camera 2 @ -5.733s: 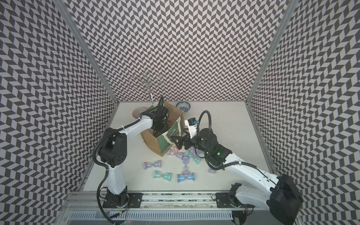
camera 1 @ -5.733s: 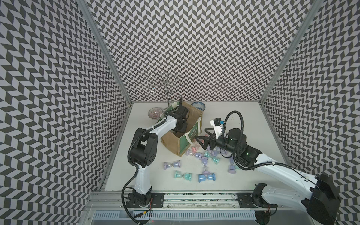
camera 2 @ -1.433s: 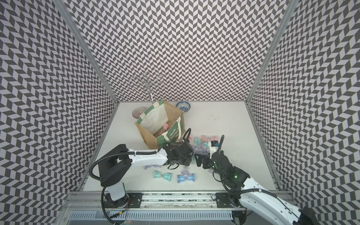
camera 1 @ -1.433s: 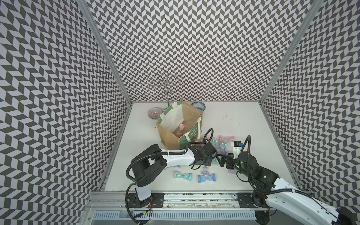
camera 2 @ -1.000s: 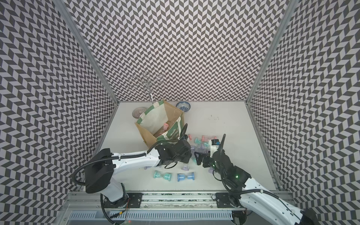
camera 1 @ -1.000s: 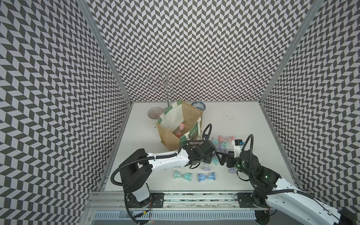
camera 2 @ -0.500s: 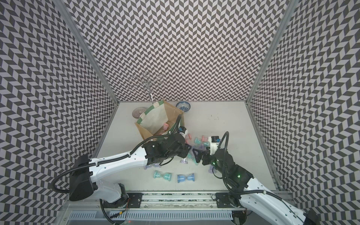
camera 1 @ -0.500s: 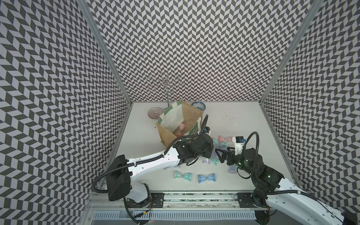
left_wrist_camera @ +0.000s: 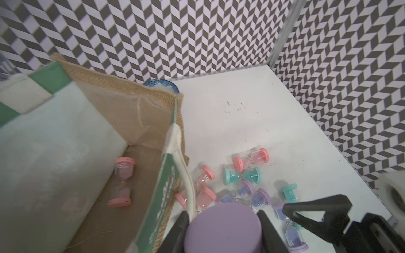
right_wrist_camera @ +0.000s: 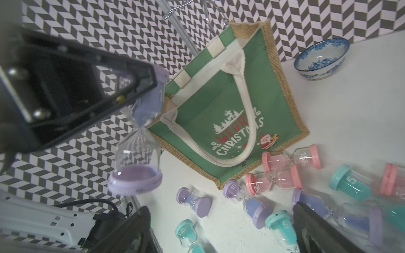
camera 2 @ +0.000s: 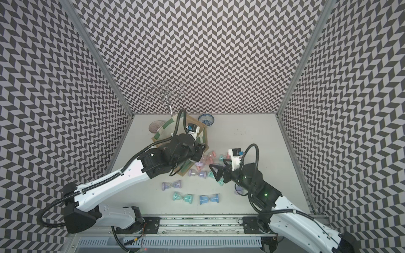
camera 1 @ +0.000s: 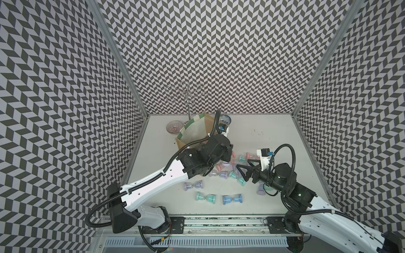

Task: Put the hourglass into the canvas bag
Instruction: Pick up the hourglass from the center of the board, then place the hourglass in the canvas bag.

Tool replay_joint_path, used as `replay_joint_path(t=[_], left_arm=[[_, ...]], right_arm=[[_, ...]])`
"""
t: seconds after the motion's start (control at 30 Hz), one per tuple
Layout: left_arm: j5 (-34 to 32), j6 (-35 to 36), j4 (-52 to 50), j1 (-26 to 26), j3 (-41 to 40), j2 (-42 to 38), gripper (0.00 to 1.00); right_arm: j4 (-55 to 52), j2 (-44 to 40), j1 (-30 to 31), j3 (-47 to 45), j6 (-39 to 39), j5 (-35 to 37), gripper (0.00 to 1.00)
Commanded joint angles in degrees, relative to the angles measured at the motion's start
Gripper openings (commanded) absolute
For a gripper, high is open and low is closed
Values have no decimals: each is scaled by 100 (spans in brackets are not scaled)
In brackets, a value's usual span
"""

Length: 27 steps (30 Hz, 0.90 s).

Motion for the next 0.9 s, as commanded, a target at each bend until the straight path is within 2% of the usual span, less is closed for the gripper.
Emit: replay_joint_path(t=[0.0, 0.1, 0.23, 0.47, 0.57, 0.67, 0.87], left_arm=[[-312, 237, -274, 267, 297, -91, 26], [-303, 245, -452, 548, 601, 19, 26], [-359, 605, -511, 858, 972, 148, 26], [111, 944, -469, 1794, 1477, 555, 27], [542, 1033, -372, 2165, 1556, 805, 27], [780, 1213, -269, 2394, 1583, 1102, 27], [797, 1431, -266, 2633, 1637, 1790, 27]], right_arm=[[878, 244, -24, 259, -261, -439, 99], [1035, 498, -26, 363, -331, -509, 99], [1341, 802, -24, 476, -390, -666, 99], [1630, 1223, -24, 758, -565, -747, 99], [1651, 1368, -25, 844, -572, -740, 99], [1651, 1467, -24, 907, -642, -769, 99], [1587, 1522, -26, 964, -683, -651, 99]])
